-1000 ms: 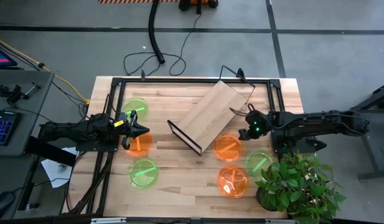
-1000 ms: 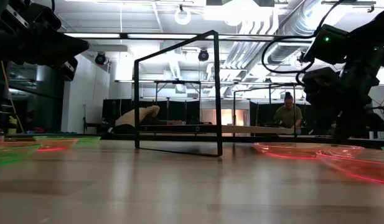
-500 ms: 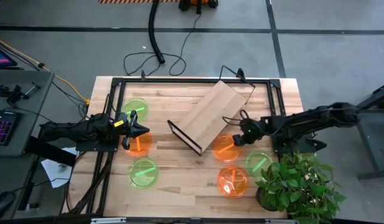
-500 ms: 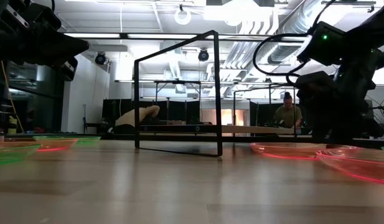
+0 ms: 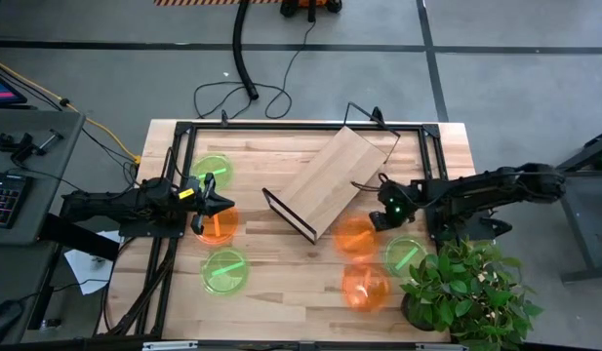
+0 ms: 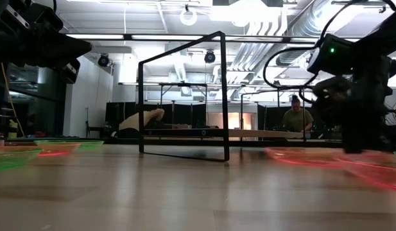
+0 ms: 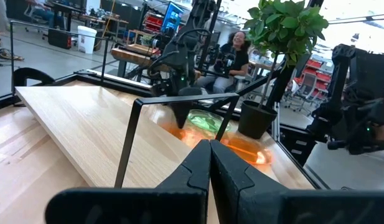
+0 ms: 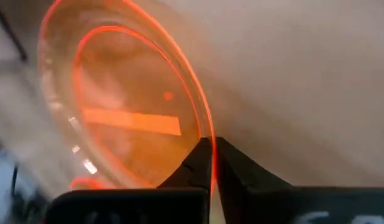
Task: Place and stack plates onto a shelf
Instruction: Put the top right orange plate on the shelf
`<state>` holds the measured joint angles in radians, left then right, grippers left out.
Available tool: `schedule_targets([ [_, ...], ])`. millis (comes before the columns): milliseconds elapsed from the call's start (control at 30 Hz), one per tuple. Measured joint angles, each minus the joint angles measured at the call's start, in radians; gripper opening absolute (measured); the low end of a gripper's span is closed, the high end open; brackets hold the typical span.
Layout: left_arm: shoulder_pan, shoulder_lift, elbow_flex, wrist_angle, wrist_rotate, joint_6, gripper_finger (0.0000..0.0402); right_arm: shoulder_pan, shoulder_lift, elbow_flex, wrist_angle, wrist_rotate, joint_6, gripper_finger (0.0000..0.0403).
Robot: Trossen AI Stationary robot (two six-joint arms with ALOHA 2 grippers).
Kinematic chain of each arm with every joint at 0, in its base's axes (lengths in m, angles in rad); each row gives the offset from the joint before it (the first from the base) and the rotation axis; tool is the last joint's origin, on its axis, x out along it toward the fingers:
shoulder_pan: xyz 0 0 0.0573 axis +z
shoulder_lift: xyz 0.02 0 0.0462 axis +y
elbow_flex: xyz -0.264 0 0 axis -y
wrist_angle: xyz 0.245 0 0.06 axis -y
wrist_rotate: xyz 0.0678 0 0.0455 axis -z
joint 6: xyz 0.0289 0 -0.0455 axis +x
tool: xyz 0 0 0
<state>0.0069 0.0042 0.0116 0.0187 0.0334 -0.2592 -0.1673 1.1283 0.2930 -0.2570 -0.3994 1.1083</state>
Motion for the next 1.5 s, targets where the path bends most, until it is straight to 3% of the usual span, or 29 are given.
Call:
schedule_targets([
  [133,0.0,0.0,0.0,0.0,0.0,0.0,0.0,-0.07,-0.04,0.001,-0.012,-0.194,-0.095,0.0],
  [400,0.0,0.0,0.0,0.0,0.0,0.0,0.0,-0.144,-0.051,0.001,0.044,-0.452,-0.168,0.0],
  [600,0.0,0.0,0.0,0.0,0.0,0.0,0.0,-0.153,-0.067,0.002,0.217,-0.705,-0.082,0.0],
  [733,0.0,0.0,0.0,0.0,0.0,0.0,0.0,-0.154,-0.103,0.003,0.395,-0.731,0.007,0.0],
  [867,0.0,0.0,0.0,0.0,0.0,0.0,0.0,-0.154,-0.134,0.004,0.468,-0.565,0.069,0.0],
  [1200,0.0,0.0,0.0,0.0,0.0,0.0,0.0,-0.209,-0.142,0.004,0.505,0.213,0.155,0.0],
  [1367,0.0,0.0,0.0,0.0,0.0,0.0,0.0,-0.208,-0.142,0.005,0.458,0.598,0.287,0.0],
  [1433,0.0,0.0,0.0,0.0,0.0,0.0,0.0,-0.194,-0.138,0.005,0.437,0.721,0.345,0.0],
  [1500,0.0,0.0,0.0,0.0,0.0,0.0,0.0,-0.182,-0.129,0.005,0.432,0.779,0.386,0.0],
])
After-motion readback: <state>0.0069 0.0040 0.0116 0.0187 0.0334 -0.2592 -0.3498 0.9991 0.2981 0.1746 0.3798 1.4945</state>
